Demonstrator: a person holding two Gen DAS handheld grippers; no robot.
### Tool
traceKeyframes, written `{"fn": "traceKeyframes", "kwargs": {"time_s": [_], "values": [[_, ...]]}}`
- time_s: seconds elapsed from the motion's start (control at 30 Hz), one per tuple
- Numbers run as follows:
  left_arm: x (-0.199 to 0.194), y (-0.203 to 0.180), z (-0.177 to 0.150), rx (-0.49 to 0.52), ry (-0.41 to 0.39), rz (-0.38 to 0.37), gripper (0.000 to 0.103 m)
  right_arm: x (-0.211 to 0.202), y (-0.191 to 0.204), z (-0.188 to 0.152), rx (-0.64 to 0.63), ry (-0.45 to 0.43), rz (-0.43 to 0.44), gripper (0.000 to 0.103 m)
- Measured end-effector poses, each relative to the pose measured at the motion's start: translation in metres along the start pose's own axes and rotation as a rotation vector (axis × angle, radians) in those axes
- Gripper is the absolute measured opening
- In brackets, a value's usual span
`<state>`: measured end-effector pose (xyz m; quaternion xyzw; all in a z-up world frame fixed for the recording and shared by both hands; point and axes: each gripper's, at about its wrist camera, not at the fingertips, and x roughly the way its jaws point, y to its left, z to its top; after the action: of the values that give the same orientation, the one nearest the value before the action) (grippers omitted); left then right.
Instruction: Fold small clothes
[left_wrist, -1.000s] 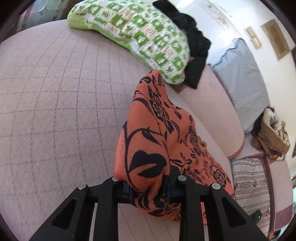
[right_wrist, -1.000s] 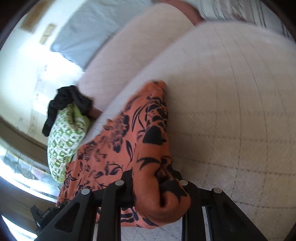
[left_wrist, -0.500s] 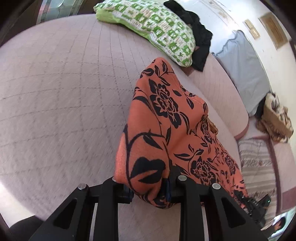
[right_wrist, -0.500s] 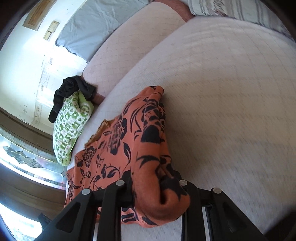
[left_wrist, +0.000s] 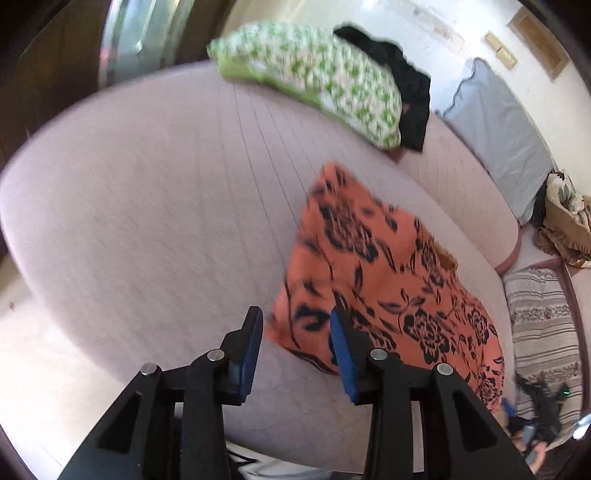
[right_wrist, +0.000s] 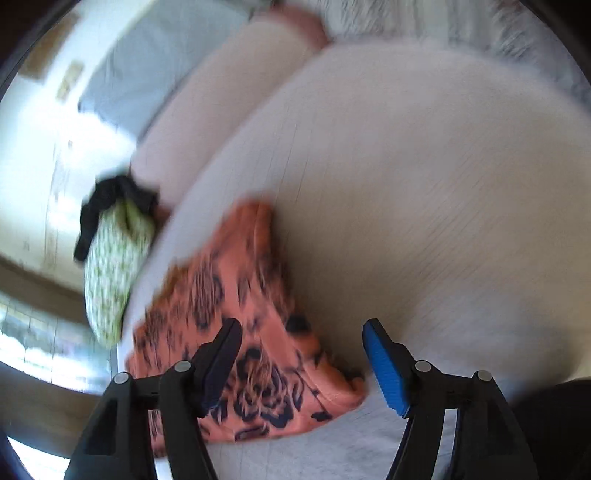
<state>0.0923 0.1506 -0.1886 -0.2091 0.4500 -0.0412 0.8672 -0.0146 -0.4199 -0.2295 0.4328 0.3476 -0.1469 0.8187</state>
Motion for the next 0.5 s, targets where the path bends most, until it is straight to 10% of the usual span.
{"fn": "traceKeyframes", "kwargs": {"time_s": [0.1, 0.2, 0.3, 0.5], "values": [[-0.020, -0.009, 0.013, 0.062, -0.062, 0.077, 0.045, -0.022, 0.010, 0.012, -0.069, -0.063, 0.046, 0.068], [-0.027, -0.035, 0.020, 0.119, -0.118, 0.071, 0.053, -0.022, 0.035, 0.010, -0.175, -0.065, 0.108, 0.035], [-0.016, -0.067, 0.019, 0.195, -0.114, 0.043, 0.059, -0.004, 0.049, -0.004, -0.197, 0.029, 0.181, 0.034], [0.064, -0.081, 0.000, 0.263, 0.069, 0.133, 0.064, 0.058, 0.042, -0.023, -0.238, 0.169, -0.009, 0.033]]}}
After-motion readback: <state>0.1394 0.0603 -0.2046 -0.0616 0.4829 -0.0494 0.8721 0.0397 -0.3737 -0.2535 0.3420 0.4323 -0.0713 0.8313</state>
